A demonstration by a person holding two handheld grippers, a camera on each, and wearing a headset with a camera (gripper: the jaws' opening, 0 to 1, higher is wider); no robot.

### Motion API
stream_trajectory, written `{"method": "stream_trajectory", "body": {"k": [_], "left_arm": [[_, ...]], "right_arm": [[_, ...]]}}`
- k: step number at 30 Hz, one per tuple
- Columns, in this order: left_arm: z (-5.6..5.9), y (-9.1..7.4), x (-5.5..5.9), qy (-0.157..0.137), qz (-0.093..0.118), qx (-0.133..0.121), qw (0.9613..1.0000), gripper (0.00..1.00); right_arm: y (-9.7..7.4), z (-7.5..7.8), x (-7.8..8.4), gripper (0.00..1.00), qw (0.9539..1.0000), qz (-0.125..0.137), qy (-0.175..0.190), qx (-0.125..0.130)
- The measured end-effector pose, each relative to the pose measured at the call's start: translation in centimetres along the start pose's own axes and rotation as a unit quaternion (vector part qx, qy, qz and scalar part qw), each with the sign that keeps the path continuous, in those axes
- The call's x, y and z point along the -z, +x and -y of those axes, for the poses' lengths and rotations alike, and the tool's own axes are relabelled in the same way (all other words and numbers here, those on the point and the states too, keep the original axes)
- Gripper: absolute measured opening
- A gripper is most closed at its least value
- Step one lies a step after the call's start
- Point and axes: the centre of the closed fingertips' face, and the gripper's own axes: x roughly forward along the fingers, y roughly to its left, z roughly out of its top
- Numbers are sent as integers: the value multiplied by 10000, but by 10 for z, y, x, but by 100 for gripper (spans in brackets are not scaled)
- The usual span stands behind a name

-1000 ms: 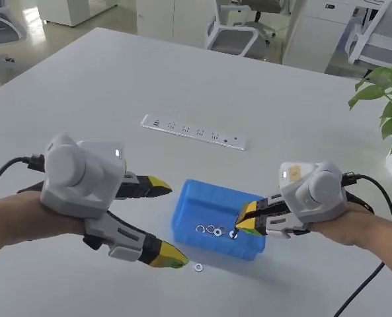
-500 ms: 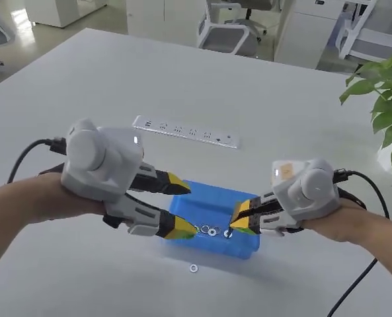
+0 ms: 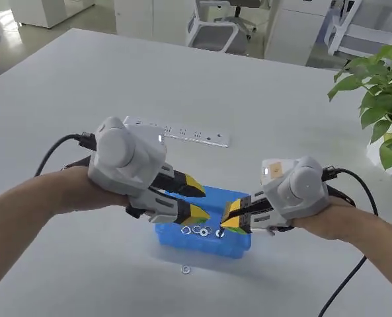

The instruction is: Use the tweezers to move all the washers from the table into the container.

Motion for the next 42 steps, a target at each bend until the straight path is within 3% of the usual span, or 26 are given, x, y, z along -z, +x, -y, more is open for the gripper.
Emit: {"method": "stream_trajectory", "body": {"k": [17,29,42], "left_arm": [[-3,29,-11,406,-129,242,9988,13],[-4,37,-7,614,-260,304,9973,6],[-2,43,-10,615,-268,368,9971,5]], "right_arm": [[-1,-1,1,7,10000,-34,-62,-19],[-1,-3,2,7,9999,-78,-123,-50],[-1,-3,6,11,9994,-257,-227,-66]]}}
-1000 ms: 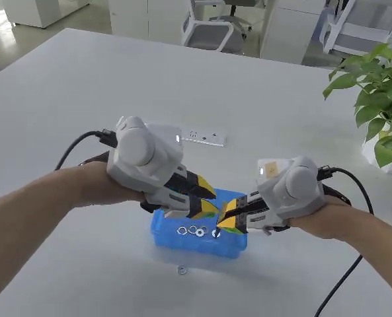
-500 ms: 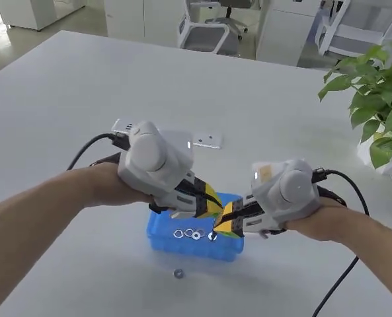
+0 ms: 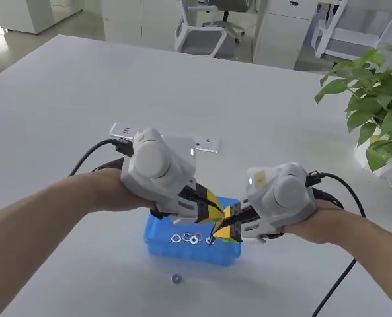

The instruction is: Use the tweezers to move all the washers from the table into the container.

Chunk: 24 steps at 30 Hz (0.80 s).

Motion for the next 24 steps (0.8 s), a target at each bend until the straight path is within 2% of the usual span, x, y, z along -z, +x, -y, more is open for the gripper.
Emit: {"method": "stream_trajectory", "body": {"k": [5,9,15,24], "left_arm": [[0,-1,1,12,-9,6,10000,5],[0,-1,1,-6,-14,9,10000,5],[-1,-1,1,-18,-3,11,10000,5],[-3,-2,0,-85,-40,1,10000,5]], "right_arm": [[-1,-3,3,14,10000,-41,-29,11],[-7,-2,2,18,10000,24,49,80],[-23,1,-1,22,9989,195,291,310],[-39,-2,5,30,9963,289,609,528]]}}
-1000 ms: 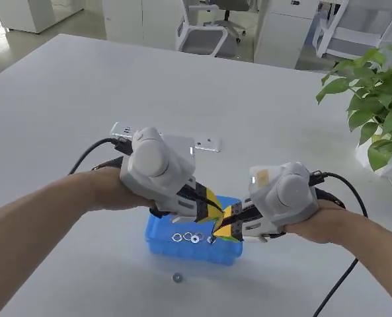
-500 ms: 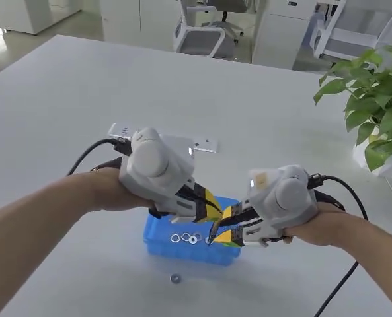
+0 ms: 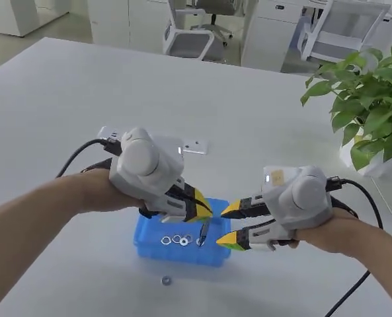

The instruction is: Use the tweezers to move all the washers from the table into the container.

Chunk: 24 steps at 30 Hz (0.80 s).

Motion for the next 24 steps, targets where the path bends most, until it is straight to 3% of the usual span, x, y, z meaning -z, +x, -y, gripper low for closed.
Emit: {"method": "stream_trajectory", "body": {"k": [13,24], "left_arm": [[-6,1,1,-69,-40,-37,10000,5],[-5,-7,-9,-70,28,-77,9999,5]], "right_arm": [[-16,-2,11,39,9986,33,385,359],[-25,-5,9,41,9972,138,525,512]]}}
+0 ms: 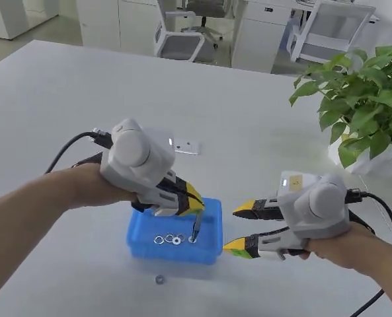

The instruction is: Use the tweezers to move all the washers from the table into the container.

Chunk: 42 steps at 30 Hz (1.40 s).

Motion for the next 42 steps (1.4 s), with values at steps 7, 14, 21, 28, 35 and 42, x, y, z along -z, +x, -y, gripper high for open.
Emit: {"method": "stream_trajectory", "body": {"k": [7,14,21,28,35,42], "left_arm": [[6,-15,-14,-27,118,-42,9999,5],[16,-30,-21,-40,114,-35,9999,5],[23,-45,-22,-44,84,-18,10000,5],[30,-58,-20,-102,37,-1,9999,5],[40,-67,-13,-175,10,22,9998,5],[51,-72,-9,-264,27,56,9996,5]], "right_arm": [[-4,-3,-2,44,10000,6,34,55],[-9,-10,-5,49,9999,18,-4,130],[-13,-14,-10,53,9998,54,-4,194],[-13,-20,-10,58,9998,74,67,188],[-14,-29,-9,65,9997,67,163,170],[-15,-36,-6,72,9993,76,318,158]]}}
